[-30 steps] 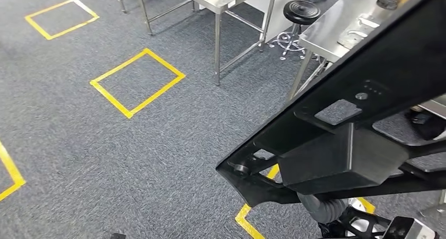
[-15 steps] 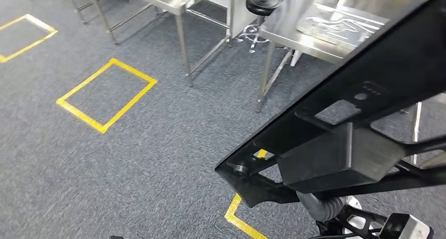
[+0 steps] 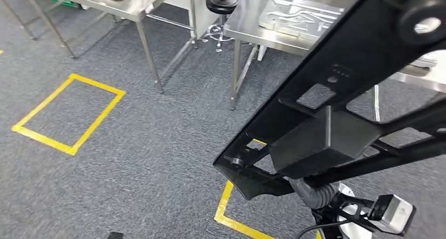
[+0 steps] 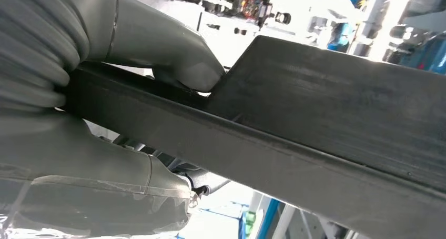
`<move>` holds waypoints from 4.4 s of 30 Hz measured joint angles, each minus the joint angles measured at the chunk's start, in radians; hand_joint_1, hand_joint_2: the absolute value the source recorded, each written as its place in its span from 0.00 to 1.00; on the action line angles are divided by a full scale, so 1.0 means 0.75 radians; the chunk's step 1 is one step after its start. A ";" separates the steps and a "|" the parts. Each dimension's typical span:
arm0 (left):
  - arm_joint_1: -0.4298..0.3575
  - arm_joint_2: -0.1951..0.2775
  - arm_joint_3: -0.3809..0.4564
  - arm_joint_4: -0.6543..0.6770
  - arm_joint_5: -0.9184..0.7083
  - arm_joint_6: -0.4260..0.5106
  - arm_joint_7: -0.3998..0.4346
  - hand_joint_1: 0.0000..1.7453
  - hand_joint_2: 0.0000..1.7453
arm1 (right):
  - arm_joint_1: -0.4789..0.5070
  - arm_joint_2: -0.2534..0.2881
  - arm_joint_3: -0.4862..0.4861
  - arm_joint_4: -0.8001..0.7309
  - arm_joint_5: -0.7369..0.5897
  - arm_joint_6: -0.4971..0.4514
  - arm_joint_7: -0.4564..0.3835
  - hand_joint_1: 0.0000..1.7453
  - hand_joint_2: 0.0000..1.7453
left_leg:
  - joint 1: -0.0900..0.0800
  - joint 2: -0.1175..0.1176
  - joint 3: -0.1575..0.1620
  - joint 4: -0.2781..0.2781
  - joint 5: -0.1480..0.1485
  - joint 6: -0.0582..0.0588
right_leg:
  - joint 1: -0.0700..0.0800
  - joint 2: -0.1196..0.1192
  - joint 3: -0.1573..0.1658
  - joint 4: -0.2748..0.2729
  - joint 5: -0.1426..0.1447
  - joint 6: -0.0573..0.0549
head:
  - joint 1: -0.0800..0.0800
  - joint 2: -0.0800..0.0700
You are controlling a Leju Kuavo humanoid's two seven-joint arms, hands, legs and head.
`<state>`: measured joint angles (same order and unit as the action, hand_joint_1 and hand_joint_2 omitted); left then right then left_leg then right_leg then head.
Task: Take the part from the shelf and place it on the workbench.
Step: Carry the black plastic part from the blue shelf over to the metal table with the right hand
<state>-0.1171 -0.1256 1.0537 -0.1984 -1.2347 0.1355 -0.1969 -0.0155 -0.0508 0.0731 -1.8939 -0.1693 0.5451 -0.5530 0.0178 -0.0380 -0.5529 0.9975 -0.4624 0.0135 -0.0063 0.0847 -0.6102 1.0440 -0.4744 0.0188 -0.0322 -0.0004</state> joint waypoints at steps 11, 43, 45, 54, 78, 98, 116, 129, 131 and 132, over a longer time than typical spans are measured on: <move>0.014 -0.031 0.007 0.000 0.011 -0.013 -0.007 0.00 1.00 | -0.076 -0.037 0.005 0.026 -0.024 -0.026 0.070 0.99 1.00 | -0.014 0.166 0.038 0.000 -0.040 -0.015 | 0.014 -0.208 0.009 -0.045 0.044 -0.007 | 0.000 0.000; 0.030 -0.073 0.028 0.000 0.025 -0.014 0.008 0.00 1.00 | -0.047 -0.046 0.071 -0.036 0.011 -0.052 0.121 0.99 1.00 | -0.013 0.183 0.022 0.002 -0.027 -0.030 | 0.003 -0.187 0.023 -0.052 0.033 0.003 | 0.000 0.000; 0.028 -0.074 0.028 0.000 0.022 -0.017 -0.001 0.00 1.00 | -0.028 -0.046 0.067 -0.046 0.014 -0.055 0.116 0.99 1.00 | -0.007 0.179 0.027 0.014 -0.045 -0.046 | -0.003 -0.158 0.029 -0.060 0.036 -0.014 | 0.000 0.000; 0.033 -0.076 0.030 0.000 0.036 -0.025 -0.047 0.00 1.00 | -0.021 -0.037 0.070 -0.037 0.032 -0.021 0.093 0.99 1.00 | -0.002 0.056 -0.091 0.195 -0.056 -0.044 | -0.001 -0.044 0.054 -0.061 0.024 -0.037 | 0.000 0.000; 0.027 -0.082 0.050 0.000 0.057 -0.009 -0.033 0.00 1.00 | -0.080 -0.040 0.076 0.018 0.010 -0.030 0.074 0.99 1.00 | -0.009 0.065 -0.024 0.078 -0.068 -0.049 | -0.007 -0.117 0.038 -0.066 0.036 -0.028 | 0.000 0.000; 0.029 -0.078 0.051 0.000 0.052 -0.012 -0.037 0.00 1.00 | -0.053 -0.042 0.076 0.008 0.010 -0.035 0.061 0.99 1.00 | -0.009 0.060 0.004 -0.012 -0.002 0.018 | -0.012 -0.102 -0.138 0.326 -0.138 0.038 | 0.000 0.000; 0.032 -0.074 0.064 0.000 0.061 -0.017 -0.041 0.00 1.00 | -0.073 -0.038 0.079 0.012 0.005 -0.033 0.056 0.99 1.00 | -0.010 0.059 -0.117 0.201 -0.036 -0.039 | -0.001 -0.104 0.102 -0.067 -0.019 -0.040 | 0.000 0.000; 0.031 -0.067 0.073 0.000 0.063 -0.020 -0.042 0.00 1.00 | -0.079 -0.038 0.082 0.015 0.005 -0.031 0.055 0.99 1.00 | -0.013 0.051 0.060 -0.007 -0.055 0.026 | -0.011 -0.107 -0.146 0.312 -0.126 0.037 | 0.000 0.000; 0.032 -0.067 0.075 0.000 0.064 -0.020 -0.042 0.00 1.00 | -0.080 -0.038 0.082 0.017 0.004 -0.030 0.058 0.99 1.00 | -0.010 0.049 0.098 -0.008 -0.082 0.019 | -0.015 -0.112 -0.117 0.166 -0.010 0.031 | 0.000 0.000; 0.032 -0.067 0.075 0.000 0.064 -0.020 -0.042 0.00 1.00 | -0.080 -0.038 0.082 0.018 0.004 -0.030 0.059 0.99 1.00 | -0.011 0.048 0.117 -0.006 -0.097 0.013 | -0.013 -0.115 -0.096 0.081 0.047 0.027 | 0.000 0.000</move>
<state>-0.0930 -0.1758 1.1102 -0.1984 -1.1866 0.1202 -0.2288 -0.0756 -0.0790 0.1349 -1.8806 -0.1664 0.5229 -0.5091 0.0096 -0.0018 -0.4653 0.9932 -0.5350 0.0233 -0.0159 -0.0018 -0.6819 1.1050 -0.4389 0.0392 -0.0321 -0.0003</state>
